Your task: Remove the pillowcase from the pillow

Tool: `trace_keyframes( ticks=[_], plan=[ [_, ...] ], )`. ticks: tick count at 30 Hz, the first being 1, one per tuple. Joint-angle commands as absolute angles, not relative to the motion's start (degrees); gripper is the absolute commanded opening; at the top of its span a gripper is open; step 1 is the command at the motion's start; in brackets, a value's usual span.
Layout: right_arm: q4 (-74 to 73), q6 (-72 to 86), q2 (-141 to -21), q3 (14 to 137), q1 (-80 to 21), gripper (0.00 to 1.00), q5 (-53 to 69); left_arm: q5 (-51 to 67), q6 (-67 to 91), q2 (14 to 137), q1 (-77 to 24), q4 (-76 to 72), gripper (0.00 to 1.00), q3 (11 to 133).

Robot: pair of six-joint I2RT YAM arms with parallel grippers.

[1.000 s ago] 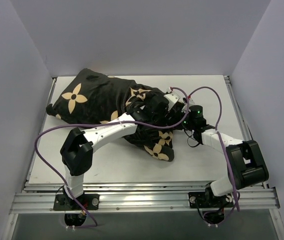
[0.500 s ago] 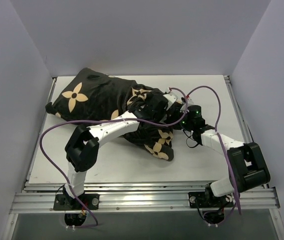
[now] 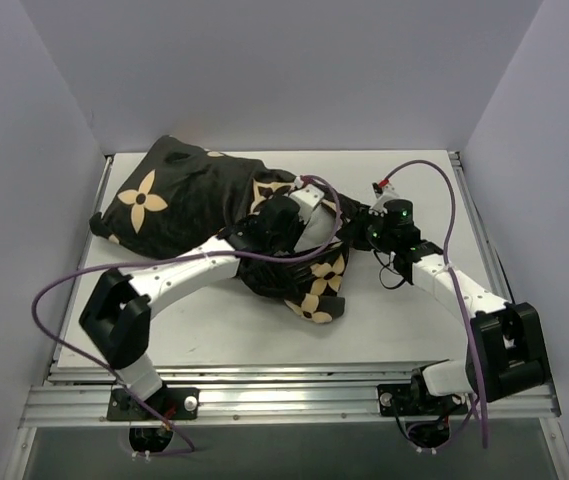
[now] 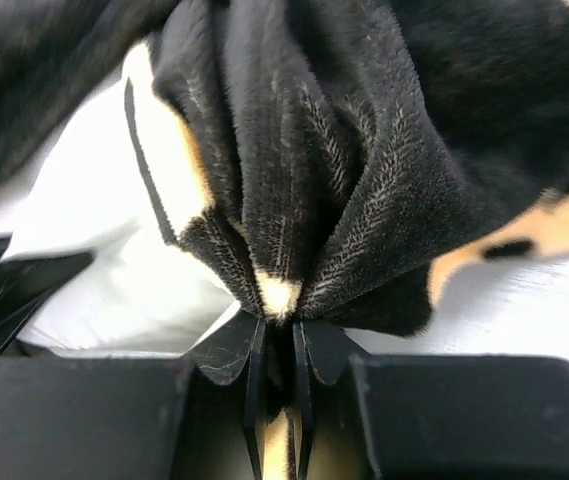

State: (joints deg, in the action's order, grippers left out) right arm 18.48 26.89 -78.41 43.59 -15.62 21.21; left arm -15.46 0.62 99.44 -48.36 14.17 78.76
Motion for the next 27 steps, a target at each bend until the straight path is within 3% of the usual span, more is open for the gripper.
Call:
trace_keyframes(
  ticks=[1, 8, 15, 20, 27],
  plan=[
    [13.1, 24.8, -74.8, 47.5, -10.6, 0.0, 13.6, -16.7, 2.7, 89.3, -45.4, 20.2, 0.02, 71.4],
    [7.9, 26.0, -73.6, 49.2, -3.3, 0.0, 16.4, -8.5, 7.6, 75.9, -44.0, 22.6, 0.02, 62.1],
    [5.9, 26.7, -72.4, 51.6, -2.5, 0.0, 19.2, -3.8, 7.3, 66.5, -43.9, 28.1, 0.02, 57.7],
    [9.5, 27.4, -71.5, 52.0, -3.9, 0.0, 24.2, -2.2, 10.5, 67.1, -44.1, 27.3, 0.02, 56.3],
    [8.4, 23.5, -73.6, 53.5, -14.6, 0.0, 16.2, -2.0, 12.5, 73.7, -46.6, 23.2, 0.02, 59.6]
  ],
)
